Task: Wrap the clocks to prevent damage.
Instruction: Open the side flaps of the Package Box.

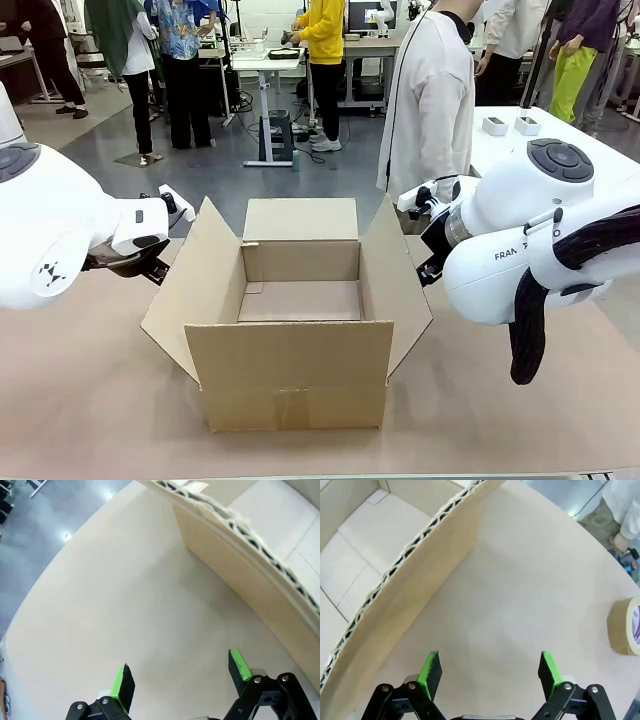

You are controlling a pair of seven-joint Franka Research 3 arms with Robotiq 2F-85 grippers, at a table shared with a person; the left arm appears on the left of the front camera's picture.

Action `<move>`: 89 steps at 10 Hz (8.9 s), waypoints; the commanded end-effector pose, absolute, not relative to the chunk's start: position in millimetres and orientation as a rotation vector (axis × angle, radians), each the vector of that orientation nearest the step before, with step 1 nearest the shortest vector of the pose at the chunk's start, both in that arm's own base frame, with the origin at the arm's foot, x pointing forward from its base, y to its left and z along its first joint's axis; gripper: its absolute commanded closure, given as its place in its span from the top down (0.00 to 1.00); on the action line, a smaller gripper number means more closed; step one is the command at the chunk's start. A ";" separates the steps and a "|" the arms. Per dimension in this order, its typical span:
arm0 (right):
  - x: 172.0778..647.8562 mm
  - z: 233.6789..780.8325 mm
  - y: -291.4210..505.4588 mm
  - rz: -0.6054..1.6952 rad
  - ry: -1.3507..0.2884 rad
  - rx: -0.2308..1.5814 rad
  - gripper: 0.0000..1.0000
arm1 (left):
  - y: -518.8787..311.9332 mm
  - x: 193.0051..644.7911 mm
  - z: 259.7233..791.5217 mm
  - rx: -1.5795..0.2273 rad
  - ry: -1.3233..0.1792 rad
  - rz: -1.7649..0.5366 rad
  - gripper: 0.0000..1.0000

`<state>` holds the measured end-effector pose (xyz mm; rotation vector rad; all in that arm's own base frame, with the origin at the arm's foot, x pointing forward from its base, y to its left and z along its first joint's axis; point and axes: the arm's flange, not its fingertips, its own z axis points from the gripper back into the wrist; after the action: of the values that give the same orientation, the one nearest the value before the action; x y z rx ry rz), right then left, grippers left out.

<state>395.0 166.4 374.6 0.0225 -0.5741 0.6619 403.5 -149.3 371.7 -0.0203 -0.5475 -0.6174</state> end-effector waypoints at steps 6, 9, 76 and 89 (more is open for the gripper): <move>395.0 374.6 166.5 0.662 -0.574 0.023 1.00 | -149.3 403.4 371.6 -0.020 -0.548 -0.617 1.00; 390.3 420.8 164.3 0.679 -0.580 0.008 1.00 | -134.7 389.8 458.1 0.121 -0.592 -0.696 1.00; 424.8 577.0 280.9 0.377 0.052 0.276 0.01 | -222.5 418.1 589.6 -0.238 0.007 -0.505 0.00; 435.9 471.2 277.3 0.188 -0.004 0.031 0.01 | -251.7 446.1 480.1 -0.004 0.020 -0.285 0.00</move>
<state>440.7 274.8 477.8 0.1034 0.0299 0.2410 446.0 -249.4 478.7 -0.0599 0.0214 -0.3309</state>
